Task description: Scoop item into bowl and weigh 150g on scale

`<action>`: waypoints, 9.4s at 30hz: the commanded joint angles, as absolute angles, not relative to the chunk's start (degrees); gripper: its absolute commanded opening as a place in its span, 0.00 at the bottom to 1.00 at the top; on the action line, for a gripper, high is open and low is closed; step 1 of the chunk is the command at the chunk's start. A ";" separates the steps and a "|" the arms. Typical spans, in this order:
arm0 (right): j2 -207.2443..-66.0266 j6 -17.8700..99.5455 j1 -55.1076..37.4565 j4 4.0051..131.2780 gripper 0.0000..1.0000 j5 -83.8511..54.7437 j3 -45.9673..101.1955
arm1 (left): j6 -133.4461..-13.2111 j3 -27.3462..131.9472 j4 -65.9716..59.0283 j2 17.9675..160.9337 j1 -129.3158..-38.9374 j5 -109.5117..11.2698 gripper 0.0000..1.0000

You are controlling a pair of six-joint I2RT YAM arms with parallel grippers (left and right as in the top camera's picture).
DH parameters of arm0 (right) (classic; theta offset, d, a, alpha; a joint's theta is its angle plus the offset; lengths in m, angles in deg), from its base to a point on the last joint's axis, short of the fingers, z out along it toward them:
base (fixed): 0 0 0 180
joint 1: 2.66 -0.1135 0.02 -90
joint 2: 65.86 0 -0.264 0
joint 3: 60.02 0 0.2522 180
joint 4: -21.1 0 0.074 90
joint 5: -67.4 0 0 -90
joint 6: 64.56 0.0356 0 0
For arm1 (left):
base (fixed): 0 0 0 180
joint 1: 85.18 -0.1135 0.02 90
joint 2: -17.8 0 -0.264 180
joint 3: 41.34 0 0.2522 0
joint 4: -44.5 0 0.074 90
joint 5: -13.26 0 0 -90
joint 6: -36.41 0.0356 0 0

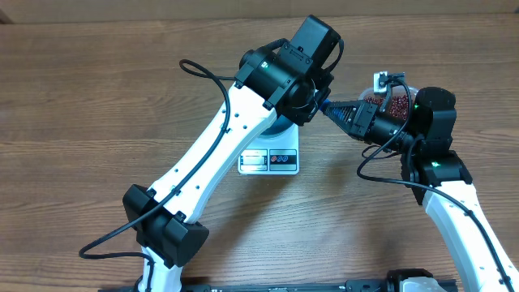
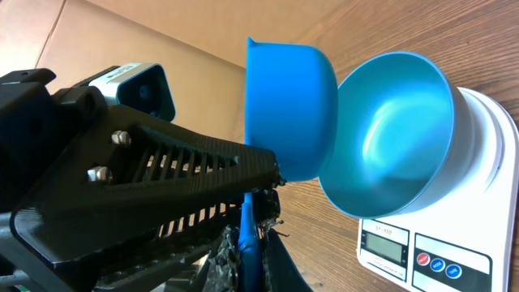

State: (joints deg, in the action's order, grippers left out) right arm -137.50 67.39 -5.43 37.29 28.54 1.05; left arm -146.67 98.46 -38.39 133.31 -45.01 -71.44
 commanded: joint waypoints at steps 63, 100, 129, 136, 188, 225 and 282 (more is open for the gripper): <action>-137.61 75.13 16.10 30.56 0.04 38.46 2.14 | -71.59 92.65 -51.63 122.38 -51.42 -78.21 1.00; -128.73 78.32 15.93 53.82 0.04 2.53 2.14 | -59.29 81.39 -39.15 122.68 -51.55 -77.78 0.99; -127.09 62.00 16.01 61.95 0.04 5.06 5.55 | -53.80 63.05 -32.44 122.71 -50.96 -69.21 0.28; -127.09 62.00 16.06 61.75 0.04 5.08 5.57 | -52.05 62.92 -31.90 122.71 -49.23 -69.71 0.04; -127.12 61.97 16.06 58.52 0.04 1.83 5.57 | -47.50 46.44 -9.12 122.73 -47.85 -72.42 0.04; -127.12 61.54 16.06 58.54 0.04 1.39 5.57 | -39.85 46.38 -6.94 122.73 -47.22 -71.35 0.04; -127.27 61.32 16.06 58.95 0.04 0.56 5.57 | -38.00 46.40 -6.06 122.71 -47.26 -71.37 0.04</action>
State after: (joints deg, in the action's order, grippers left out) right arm -127.73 61.80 15.75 59.13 0.98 3.67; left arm -39.61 46.92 -6.08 122.84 -47.37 -72.01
